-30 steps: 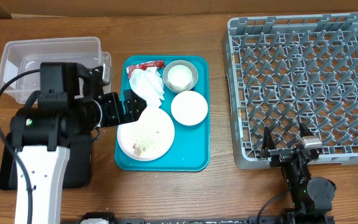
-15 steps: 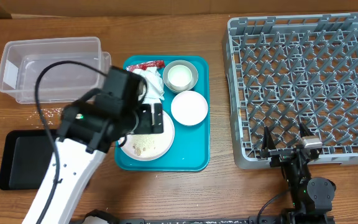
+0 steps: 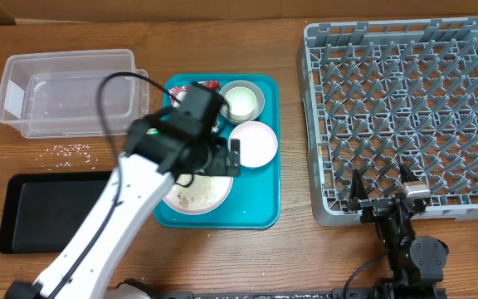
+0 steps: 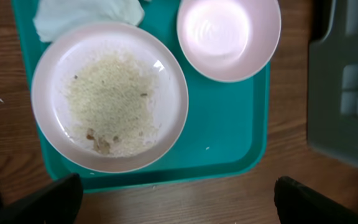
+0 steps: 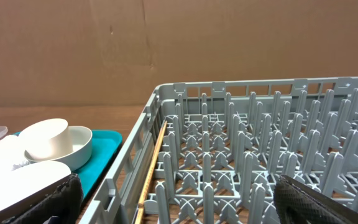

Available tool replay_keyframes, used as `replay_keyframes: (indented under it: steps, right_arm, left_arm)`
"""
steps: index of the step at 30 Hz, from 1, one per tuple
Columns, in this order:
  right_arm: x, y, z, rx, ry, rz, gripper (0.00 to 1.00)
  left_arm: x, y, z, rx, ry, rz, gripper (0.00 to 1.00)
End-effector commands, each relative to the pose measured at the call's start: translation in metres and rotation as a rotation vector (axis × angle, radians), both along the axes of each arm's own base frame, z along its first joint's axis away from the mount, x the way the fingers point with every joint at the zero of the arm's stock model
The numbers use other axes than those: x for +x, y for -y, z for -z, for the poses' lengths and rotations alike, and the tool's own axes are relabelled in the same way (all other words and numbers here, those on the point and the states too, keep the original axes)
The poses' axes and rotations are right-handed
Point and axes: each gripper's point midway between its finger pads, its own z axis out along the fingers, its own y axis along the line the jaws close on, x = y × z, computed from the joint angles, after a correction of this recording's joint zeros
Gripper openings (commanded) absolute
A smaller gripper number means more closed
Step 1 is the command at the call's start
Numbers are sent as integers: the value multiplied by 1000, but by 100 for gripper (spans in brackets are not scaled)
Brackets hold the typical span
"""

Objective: Sort waste into correct bins and load items into the dishwasher
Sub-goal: 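Lower the left gripper and grasp the rim of the rice plate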

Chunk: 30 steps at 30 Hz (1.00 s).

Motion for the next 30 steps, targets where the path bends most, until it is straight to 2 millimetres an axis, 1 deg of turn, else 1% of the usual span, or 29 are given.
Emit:
replay_keyframes:
  steps: [1, 4, 6, 10, 13, 16, 21, 29, 30]
  right_arm:
    - [0, 3, 1, -4, 6, 15, 100]
    - [0, 3, 1, -4, 6, 15, 100]
    - [0, 3, 1, -4, 6, 15, 100]
    - [0, 3, 1, -4, 6, 15, 100]
    - [0, 3, 1, -4, 6, 15, 100]
    - [0, 3, 1, -4, 6, 15, 100]
    - [0, 3, 1, -4, 6, 15, 100]
    - [0, 3, 1, -4, 6, 15, 100]
    - [0, 3, 1, -4, 6, 15, 100]
  left_arm:
    - [-4, 17, 13, 59, -24, 42, 100]
    - [-11, 31, 29, 100, -59, 20, 100]
    - [-14, 36, 39, 136, -73, 17, 100]
    - [-19, 38, 57, 221, -101, 32, 100]
    - [-19, 39, 67, 244, -123, 24, 100]
    - [-17, 40, 75, 254, -137, 11, 100]
    - [-8, 48, 86, 243, -128, 11, 100]
    - [-9, 48, 103, 275, -168, 14, 100]
    - [-9, 48, 105, 279, -172, 14, 98]
